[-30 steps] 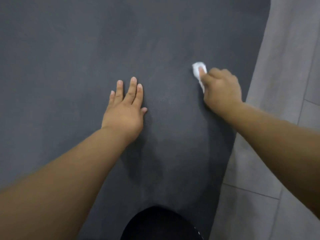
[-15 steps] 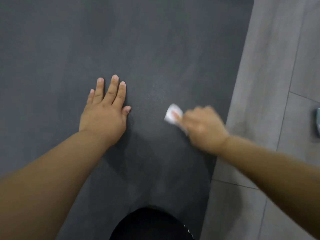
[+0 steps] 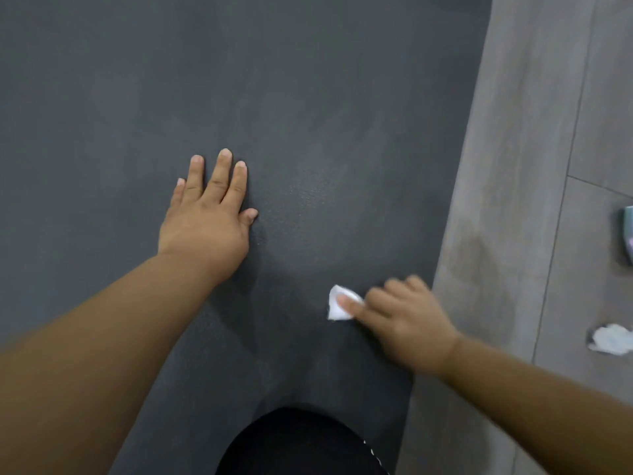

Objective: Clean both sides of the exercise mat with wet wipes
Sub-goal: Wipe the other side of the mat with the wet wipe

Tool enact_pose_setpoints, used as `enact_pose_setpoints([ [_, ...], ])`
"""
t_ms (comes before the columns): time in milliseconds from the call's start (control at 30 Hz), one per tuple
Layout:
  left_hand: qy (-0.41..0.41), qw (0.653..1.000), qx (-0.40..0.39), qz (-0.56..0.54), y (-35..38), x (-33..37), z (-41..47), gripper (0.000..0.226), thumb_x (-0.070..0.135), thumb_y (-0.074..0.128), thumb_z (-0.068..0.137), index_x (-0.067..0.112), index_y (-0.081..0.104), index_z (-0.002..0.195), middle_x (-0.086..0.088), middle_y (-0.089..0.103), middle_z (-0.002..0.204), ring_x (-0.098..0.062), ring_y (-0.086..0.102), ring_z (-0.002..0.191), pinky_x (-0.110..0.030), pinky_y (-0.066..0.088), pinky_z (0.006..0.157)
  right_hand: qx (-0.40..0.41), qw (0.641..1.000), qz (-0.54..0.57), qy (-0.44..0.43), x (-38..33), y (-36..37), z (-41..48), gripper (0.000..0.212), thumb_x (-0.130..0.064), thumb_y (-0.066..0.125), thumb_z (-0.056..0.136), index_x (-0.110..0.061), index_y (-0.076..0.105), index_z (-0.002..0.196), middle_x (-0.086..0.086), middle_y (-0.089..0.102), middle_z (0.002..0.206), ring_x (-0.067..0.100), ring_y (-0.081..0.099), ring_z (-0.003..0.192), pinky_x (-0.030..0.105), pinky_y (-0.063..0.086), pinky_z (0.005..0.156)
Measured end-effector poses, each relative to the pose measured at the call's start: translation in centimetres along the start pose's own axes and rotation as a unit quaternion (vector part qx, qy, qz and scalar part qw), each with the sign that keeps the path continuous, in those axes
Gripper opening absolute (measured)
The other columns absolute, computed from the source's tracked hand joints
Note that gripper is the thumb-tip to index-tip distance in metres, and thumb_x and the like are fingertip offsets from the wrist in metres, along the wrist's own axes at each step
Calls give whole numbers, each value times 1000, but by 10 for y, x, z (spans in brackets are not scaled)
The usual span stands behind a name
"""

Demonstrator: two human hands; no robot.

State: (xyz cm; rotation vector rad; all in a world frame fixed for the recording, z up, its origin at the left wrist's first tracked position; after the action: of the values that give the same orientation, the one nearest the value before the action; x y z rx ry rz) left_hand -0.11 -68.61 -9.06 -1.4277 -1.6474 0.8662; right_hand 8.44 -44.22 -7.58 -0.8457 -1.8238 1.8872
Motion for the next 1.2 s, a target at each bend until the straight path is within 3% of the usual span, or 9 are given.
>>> enact_pose_setpoints([
  [233, 0, 1000, -14, -2, -1, 0, 2, 60, 40, 22, 100, 21, -5, 151, 4, -16, 157, -27, -15, 144, -40, -1, 117, 49, 932, -78, 349, 159, -26, 42, 44, -4, 49, 75, 0, 61, 117, 21, 54, 71, 37, 52, 56, 35, 38, 49],
  [400, 5, 1000, -9, 10, -1, 0, 1, 60, 39, 19, 100, 20, -6, 151, 3, -16, 158, -28, -14, 144, -41, 1, 118, 18, 951, 40, 307, 62, -7, -21, 32, 0, 58, 81, 9, 61, 111, 16, 56, 65, 30, 52, 52, 39, 49, 49],
  [500, 10, 1000, 0, 8, -3, 3, -1, 60, 38, 20, 100, 17, -4, 151, 1, -14, 158, -29, -12, 144, -42, 3, 118, -29, 980, 56, 191, -8, -1, -63, 37, -12, 46, 90, 3, 53, 123, 6, 54, 69, 24, 45, 56, 34, 35, 51],
  [633, 7, 999, 8, 42, -12, 6, -2, 61, 37, 32, 98, 11, 15, 150, -5, 6, 159, -34, 7, 143, -48, 25, 110, 2, 993, 8, 115, 31, -1, -30, 38, -14, 41, 91, -4, 49, 127, 7, 50, 71, 27, 44, 54, 33, 24, 53],
  [767, 96, 984, 139, 61, -37, 6, 12, 47, 39, 41, 88, 2, 67, 103, -18, 60, 114, -43, 58, 90, -43, 47, 59, 67, 930, -49, 358, 156, -22, 61, 46, -11, 38, 92, 0, 44, 136, 28, 59, 91, 43, 58, 75, 47, 47, 64],
  [867, 117, 973, 196, 48, -56, -9, 44, 45, 39, 40, 84, 4, 65, 97, -17, 59, 104, -41, 56, 82, -47, 46, 63, 34, 867, -1, 497, 203, -24, 109, 52, -11, 36, 93, -5, 29, 144, 25, 50, 123, 43, 49, 108, 44, 41, 89],
  [1000, 48, 971, 232, 20, -75, -52, 100, 46, 34, 46, 91, 2, 54, 123, -23, 47, 126, -46, 44, 110, -58, 43, 85, 93, 970, -32, 224, 107, -15, 172, 54, -16, 39, 75, 2, 59, 121, 14, 59, 80, 34, 54, 61, 33, 33, 50],
  [1100, 17, 973, 228, 8, -80, -83, 130, 62, 45, 40, 92, -2, 44, 133, -27, 40, 133, -47, 36, 123, -58, 32, 101, 49, 998, -30, 29, 56, -7, 185, 49, -16, 45, 75, -5, 58, 120, 0, 51, 77, 23, 43, 60, 30, 16, 59],
  [1200, 17, 967, 252, -34, -75, -95, 136, 66, 47, 33, 90, -1, 44, 133, -25, 41, 131, -43, 36, 124, -55, 16, 112, 83, 990, -67, 92, 114, -15, 223, 43, -15, 47, 79, -5, 62, 119, 6, 54, 73, 28, 47, 57, 31, 26, 52],
])
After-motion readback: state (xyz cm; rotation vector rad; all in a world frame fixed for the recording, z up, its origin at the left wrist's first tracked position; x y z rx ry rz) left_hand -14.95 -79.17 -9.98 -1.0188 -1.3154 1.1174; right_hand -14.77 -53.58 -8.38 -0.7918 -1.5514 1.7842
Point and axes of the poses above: each hand's wrist, its own z-axis towards the middle knuckle, its own y-axis out of the palm, x = y × z, the point moved 5 cm from there along z, towards the middle knuckle
